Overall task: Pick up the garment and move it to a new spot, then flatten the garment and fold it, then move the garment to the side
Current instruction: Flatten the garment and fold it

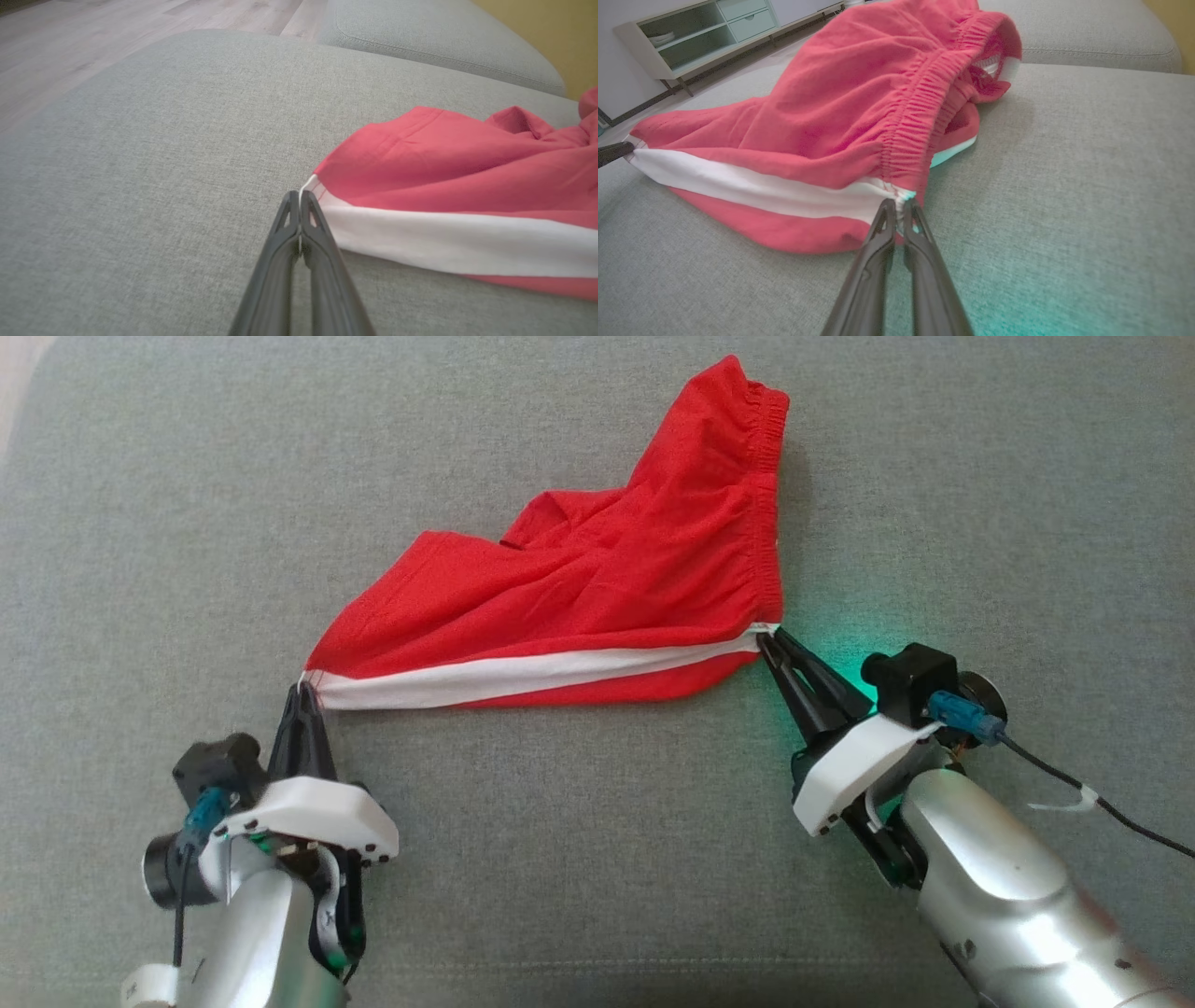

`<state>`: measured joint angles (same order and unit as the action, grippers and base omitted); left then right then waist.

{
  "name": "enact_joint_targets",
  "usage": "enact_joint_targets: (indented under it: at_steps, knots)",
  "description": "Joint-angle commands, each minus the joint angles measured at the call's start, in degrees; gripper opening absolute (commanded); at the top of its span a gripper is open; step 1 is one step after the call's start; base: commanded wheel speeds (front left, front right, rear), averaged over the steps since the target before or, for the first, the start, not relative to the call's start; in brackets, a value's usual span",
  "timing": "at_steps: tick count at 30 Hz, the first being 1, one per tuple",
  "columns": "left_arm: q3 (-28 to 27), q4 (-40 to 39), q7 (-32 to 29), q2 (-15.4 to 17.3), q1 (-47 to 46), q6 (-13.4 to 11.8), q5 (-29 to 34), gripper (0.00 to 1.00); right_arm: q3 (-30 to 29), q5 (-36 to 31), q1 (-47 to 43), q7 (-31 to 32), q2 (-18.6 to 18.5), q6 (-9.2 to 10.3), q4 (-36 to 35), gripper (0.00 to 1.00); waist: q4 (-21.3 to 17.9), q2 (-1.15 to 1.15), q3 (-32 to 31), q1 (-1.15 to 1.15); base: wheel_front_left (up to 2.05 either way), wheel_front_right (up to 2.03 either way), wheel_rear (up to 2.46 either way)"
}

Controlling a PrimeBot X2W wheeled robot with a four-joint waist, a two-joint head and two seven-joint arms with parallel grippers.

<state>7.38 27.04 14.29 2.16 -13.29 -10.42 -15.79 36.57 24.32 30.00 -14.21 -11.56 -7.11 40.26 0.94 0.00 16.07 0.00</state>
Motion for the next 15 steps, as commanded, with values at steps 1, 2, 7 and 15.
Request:
enact_joint_targets:
  at_steps: [1, 2, 7, 15]
  knots:
    - [-1.5, -1.7, 0.7, 0.7, -1.7, -0.5, -0.3, 0.0, 0.7, 0.8, 0.5, -0.8, -0.2, -0.37, -1.5, 0.0, -0.1, 0.0, 0.0, 0.0, 0.0, 0.0, 0.0]
    - [-1.4, -1.7, 0.7, 0.7, -1.7, -0.5, -0.4, 0.0, 0.9, 1.0, 0.5, -0.8, -0.2, -0.37, -1.4, 0.0, -0.1, 0.0, 0.0, 0.0, 0.0, 0.0, 0.0]
    - [-1.3, -2.4, 0.7, 0.7, -1.9, 0.1, -0.1, 0.0, -0.4, 1.1, 0.3, -0.8, -0.2, -0.37, -3.5, 0.0, -1.0, 0.0, -1.4, 0.0, 0.0, 0.0, 0.0]
    - [-2.3, -9.2, 0.7, 0.7, -5.9, 4.0, 4.8, 0.0, -6.8, 2.2, -0.3, -0.8, 0.4, -0.37, -15.2, 0.0, -3.8, 0.0, -9.4, 0.0, 0.0, 0.0, 0.0]
